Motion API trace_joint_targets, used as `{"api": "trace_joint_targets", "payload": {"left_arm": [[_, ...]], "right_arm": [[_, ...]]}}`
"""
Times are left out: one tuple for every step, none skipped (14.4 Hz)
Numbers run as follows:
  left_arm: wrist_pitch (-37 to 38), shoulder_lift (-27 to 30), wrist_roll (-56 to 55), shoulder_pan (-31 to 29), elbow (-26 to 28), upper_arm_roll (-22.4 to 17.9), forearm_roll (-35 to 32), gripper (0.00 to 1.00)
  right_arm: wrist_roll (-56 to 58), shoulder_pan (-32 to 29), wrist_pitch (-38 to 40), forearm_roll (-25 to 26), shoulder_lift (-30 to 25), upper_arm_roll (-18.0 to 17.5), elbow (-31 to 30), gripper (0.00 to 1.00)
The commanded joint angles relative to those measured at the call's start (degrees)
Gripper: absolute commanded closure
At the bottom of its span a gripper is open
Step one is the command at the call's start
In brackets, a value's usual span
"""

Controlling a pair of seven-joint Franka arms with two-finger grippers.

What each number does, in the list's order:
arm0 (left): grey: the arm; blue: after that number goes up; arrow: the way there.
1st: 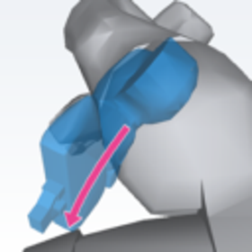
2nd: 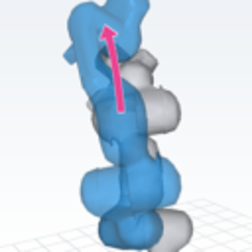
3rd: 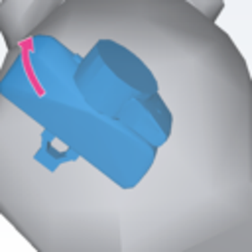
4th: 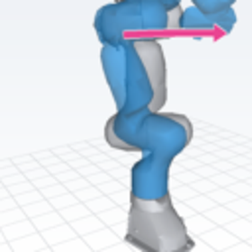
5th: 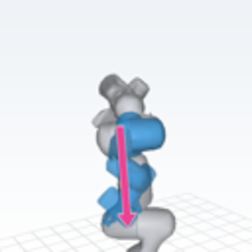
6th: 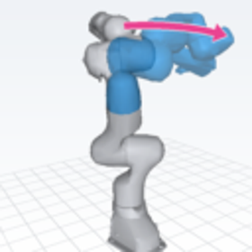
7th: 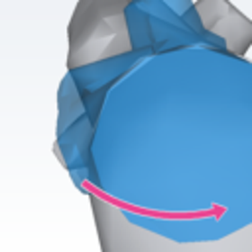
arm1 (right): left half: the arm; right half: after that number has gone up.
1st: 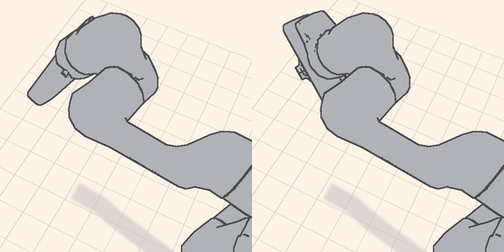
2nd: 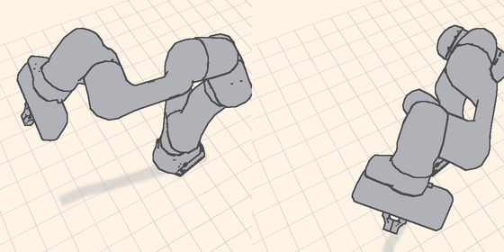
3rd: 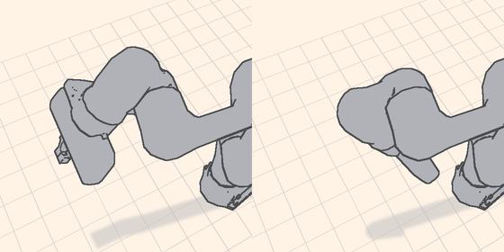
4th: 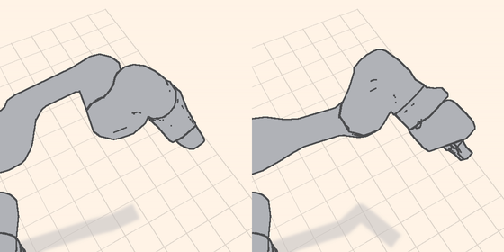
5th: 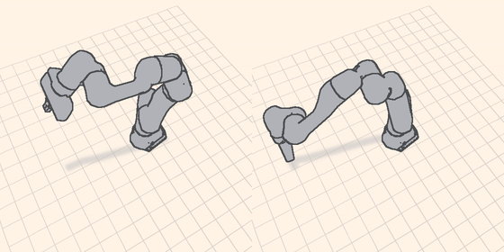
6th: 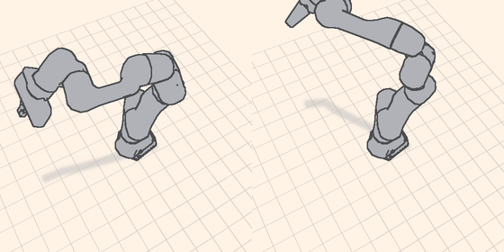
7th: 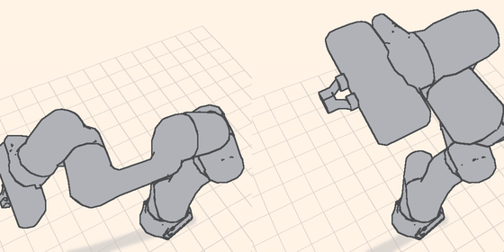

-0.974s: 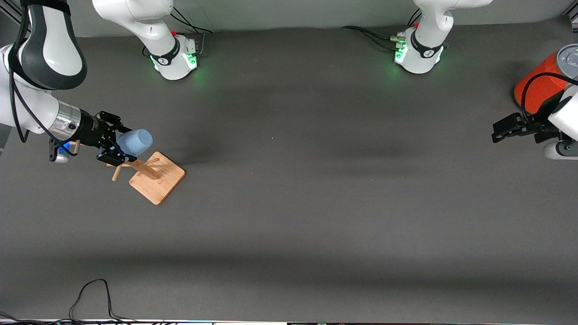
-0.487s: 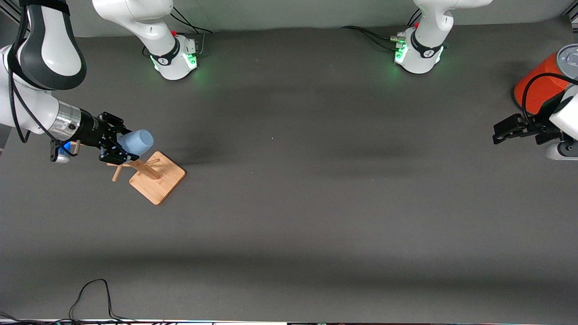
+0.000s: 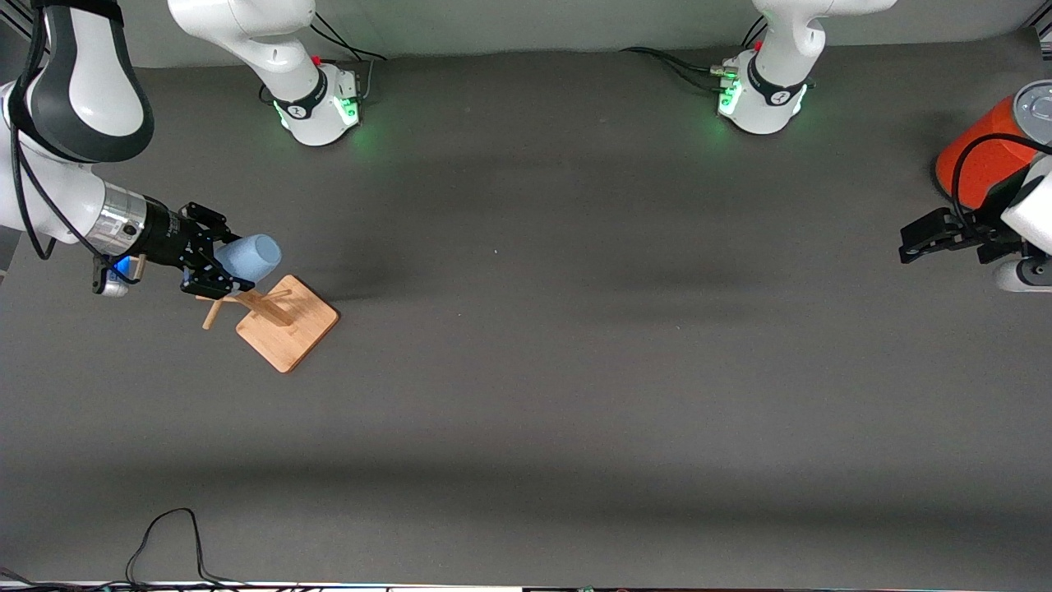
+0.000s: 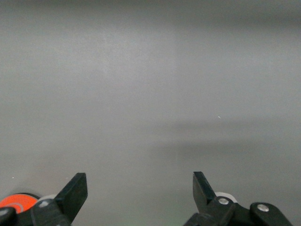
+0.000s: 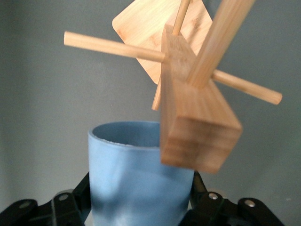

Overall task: Rotate and upright cup with both arms
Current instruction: 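Close the right gripper on the blue cup and slide it off the peg, then carry the blue cup with the right gripper to the table middle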

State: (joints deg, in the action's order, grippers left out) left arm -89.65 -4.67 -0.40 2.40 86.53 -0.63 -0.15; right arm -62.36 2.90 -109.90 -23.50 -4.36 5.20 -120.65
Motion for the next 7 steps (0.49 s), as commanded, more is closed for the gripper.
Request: {"api": "trace_joint_targets", "payload": {"left_arm": [[-0.26,-0.34,0.84,-0.20,-0.76,0.10,-0.82,0.00],[-0.26,-0.08,0.84,-0.12,-0.58,0.10,-0.82,0.00],[-0.26,0.01,0.84,-0.11,-0.58,0.19,-0.73,0.00],[-0.26,0.10,0.84,-0.11,-0.49,0.19,-0.82,0.00],[-0.26,0.10,0.84,-0.03,-0.49,0.19,-0.82,0.00],[-0.26,0.10,0.84,0.06,-0.58,0.19,-0.82,0.00],[-0.26,0.01,0.84,0.23,-0.66,0.10,-0.91,0.00]], "right_arm": [[-1.97,-0.09,2.67,-1.72,-0.74,-0.19,1.90,0.26],[-3.02,-0.09,3.46,-1.63,-0.74,-0.19,2.69,0.26],[-3.90,0.00,4.42,-1.63,-0.74,-0.27,3.74,0.26],[-5.04,0.00,5.13,-1.63,-0.74,-0.71,4.71,0.26],[-6.10,0.35,5.75,-1.63,-0.83,-1.06,5.85,0.26],[-7.50,1.65,6.10,-1.63,-0.83,-1.41,7.34,0.26],[-9.52,2.36,6.10,-1.63,-0.74,-1.59,8.75,0.25]]}}
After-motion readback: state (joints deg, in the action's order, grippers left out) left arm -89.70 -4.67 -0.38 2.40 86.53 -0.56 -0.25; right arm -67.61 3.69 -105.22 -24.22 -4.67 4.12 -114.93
